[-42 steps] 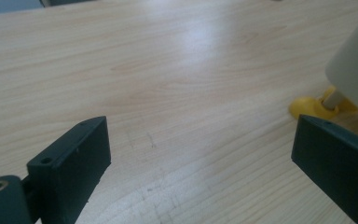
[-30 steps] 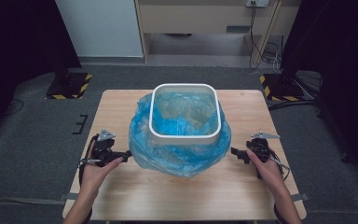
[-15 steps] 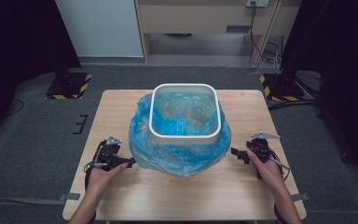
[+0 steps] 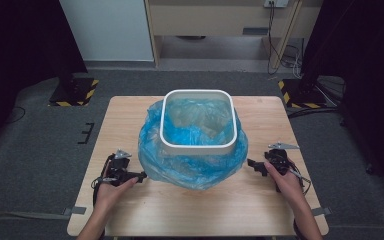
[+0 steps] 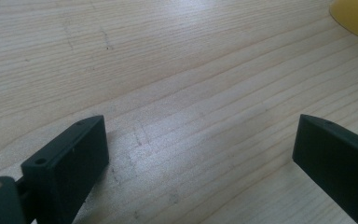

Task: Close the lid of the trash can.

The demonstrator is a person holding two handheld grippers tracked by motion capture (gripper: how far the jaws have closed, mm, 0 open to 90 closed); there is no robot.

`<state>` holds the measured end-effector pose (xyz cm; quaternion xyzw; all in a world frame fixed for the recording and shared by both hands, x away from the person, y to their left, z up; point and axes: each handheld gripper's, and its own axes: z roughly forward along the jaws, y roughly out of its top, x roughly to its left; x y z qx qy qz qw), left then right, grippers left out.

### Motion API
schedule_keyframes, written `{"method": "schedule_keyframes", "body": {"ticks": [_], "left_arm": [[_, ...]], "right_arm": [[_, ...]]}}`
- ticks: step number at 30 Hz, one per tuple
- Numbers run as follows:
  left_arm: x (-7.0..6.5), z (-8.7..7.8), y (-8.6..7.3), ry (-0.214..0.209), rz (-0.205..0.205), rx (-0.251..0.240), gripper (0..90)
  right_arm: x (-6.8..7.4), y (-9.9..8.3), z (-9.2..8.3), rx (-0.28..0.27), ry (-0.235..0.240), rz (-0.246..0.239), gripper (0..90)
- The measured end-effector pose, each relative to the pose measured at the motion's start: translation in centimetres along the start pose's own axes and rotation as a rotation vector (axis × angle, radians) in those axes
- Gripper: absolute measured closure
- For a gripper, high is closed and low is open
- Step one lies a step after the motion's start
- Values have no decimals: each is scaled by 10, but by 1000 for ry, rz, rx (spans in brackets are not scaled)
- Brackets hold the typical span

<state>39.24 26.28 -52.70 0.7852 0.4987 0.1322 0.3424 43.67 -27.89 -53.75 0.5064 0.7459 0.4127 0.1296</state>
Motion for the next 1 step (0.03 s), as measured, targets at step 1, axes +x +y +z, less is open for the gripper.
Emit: {"method": "schedule_keyframes", "body": {"ticks": [1], "left_arm": [[0,0,0,-1,1,0,27]], "right_arm": [[0,0,0,-1,-1,-6,68]]}}
